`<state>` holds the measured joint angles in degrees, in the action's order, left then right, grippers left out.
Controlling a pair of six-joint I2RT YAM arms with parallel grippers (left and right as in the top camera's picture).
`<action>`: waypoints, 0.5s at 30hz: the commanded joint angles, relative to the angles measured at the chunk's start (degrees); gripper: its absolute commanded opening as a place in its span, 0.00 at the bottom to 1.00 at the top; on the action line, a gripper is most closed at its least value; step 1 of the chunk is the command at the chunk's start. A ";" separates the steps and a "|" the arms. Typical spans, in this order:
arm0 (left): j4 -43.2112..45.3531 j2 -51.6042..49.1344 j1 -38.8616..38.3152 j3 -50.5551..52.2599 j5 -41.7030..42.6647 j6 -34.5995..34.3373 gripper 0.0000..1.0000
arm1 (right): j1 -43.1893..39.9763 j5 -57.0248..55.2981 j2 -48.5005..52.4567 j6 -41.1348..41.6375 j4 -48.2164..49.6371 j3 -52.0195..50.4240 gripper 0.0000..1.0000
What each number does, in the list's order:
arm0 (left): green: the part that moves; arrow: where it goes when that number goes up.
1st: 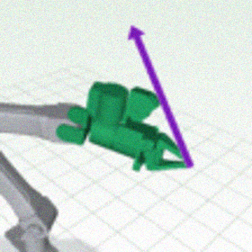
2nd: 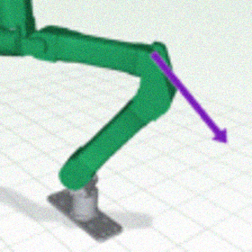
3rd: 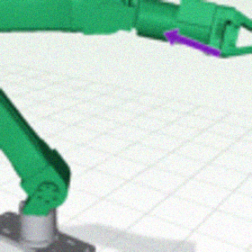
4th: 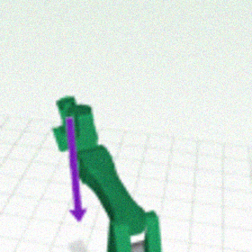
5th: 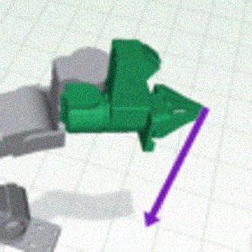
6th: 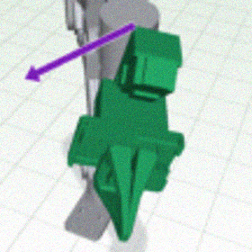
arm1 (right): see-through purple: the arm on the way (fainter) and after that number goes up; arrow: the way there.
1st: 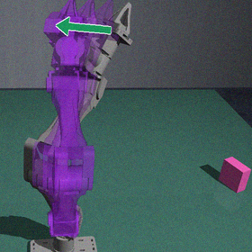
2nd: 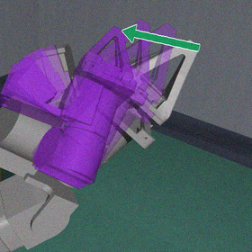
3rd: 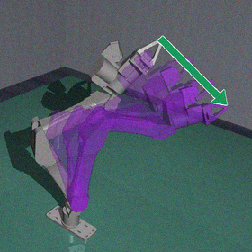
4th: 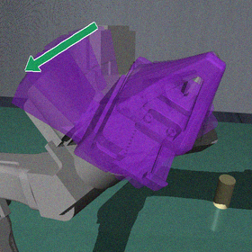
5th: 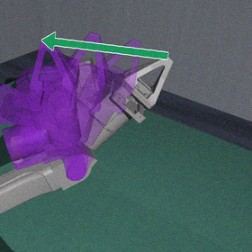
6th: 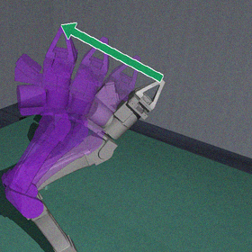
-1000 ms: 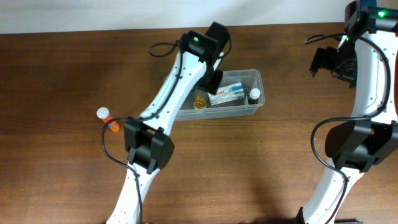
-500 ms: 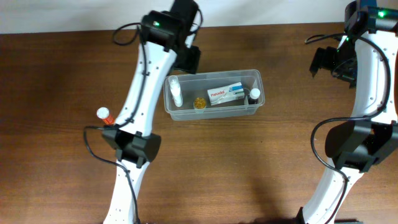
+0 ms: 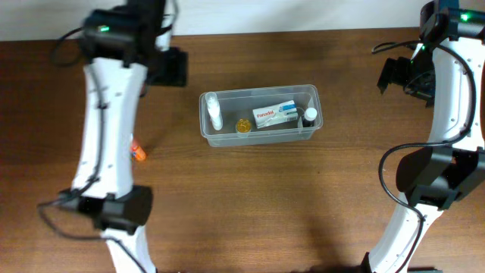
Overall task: Pack container
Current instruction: 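Open the left gripper, release the jar, and withdraw left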
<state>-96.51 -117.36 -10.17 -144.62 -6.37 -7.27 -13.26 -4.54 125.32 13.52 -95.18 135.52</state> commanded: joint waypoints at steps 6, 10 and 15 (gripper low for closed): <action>-0.20 8.17 10.71 18.64 -0.07 -7.98 0.93 | -0.33 -0.66 -0.17 0.48 0.02 0.02 0.98; -0.09 8.81 14.27 25.31 5.57 -8.57 0.93 | -0.33 -0.66 -0.17 0.48 0.02 0.02 0.98; 3.91 8.79 15.61 31.98 5.77 -8.55 0.94 | -0.33 -0.66 -0.17 0.48 0.02 0.02 0.98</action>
<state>-93.89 -110.43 5.15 -115.09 -2.59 -14.61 -13.26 -4.56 125.32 13.50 -95.18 135.52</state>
